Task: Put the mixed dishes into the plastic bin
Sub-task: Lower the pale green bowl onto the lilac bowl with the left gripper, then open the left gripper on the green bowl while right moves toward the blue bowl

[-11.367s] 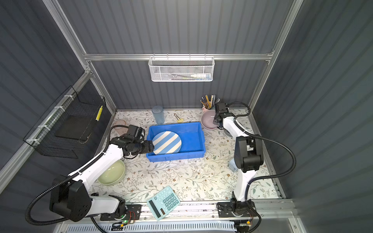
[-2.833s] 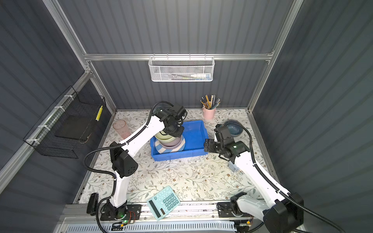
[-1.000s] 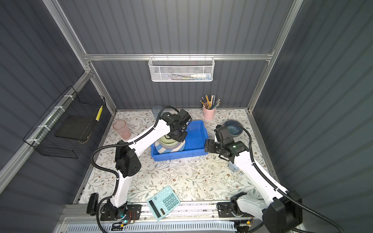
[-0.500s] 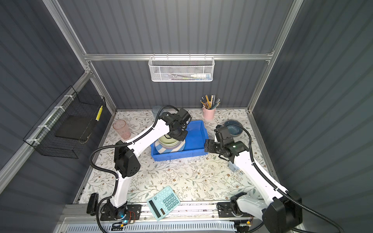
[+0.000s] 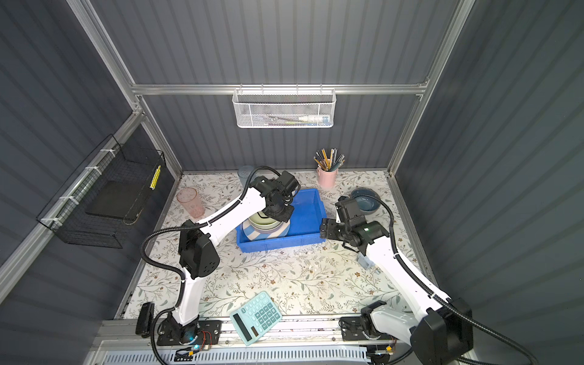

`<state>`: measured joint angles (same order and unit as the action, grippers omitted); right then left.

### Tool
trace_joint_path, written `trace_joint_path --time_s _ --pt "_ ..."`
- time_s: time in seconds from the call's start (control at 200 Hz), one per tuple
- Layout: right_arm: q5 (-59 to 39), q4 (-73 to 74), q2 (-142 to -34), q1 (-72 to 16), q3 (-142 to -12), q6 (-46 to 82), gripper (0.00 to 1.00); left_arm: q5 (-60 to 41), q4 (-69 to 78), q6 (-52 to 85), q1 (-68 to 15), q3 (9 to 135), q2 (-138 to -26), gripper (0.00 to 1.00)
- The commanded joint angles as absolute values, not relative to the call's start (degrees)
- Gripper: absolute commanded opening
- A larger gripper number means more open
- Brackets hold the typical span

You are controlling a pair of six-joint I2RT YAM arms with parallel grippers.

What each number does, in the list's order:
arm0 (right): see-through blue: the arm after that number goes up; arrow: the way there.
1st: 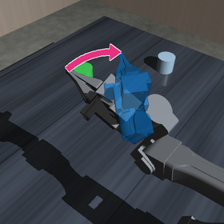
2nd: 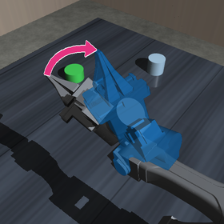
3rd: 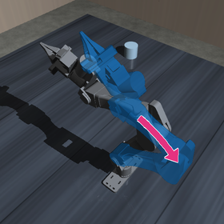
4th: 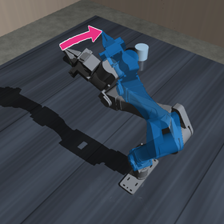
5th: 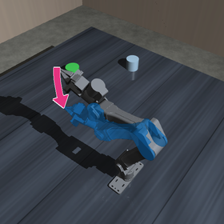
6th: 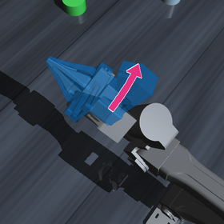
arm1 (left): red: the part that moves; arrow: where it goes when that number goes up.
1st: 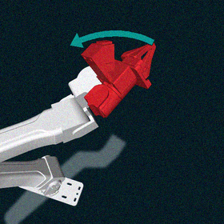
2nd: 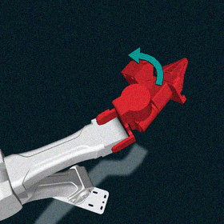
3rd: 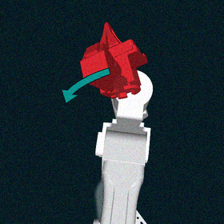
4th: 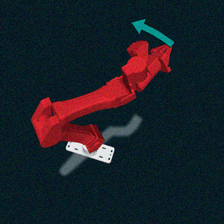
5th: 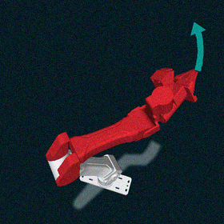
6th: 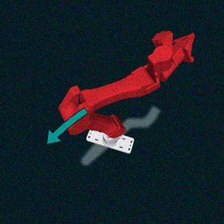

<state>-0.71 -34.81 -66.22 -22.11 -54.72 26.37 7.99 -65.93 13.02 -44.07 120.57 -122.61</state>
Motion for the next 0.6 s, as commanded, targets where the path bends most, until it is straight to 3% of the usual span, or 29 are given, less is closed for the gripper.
trace_joint_path --time_s 0.0,0.51,0.595 --pt "-0.97 -34.60 -66.88 -21.89 -54.49 26.74 0.86 8.08 -66.77 12.75 -44.12 119.90 -121.10 0.08" --pt "-0.93 -34.30 -68.01 -21.95 -55.28 26.78 0.86 8.24 -67.27 12.34 -44.10 119.17 -121.16 0.07" --pt "-0.57 -34.46 -68.44 -21.90 -55.83 26.59 0.86 8.78 -67.45 12.32 -44.12 119.00 -120.66 0.16"
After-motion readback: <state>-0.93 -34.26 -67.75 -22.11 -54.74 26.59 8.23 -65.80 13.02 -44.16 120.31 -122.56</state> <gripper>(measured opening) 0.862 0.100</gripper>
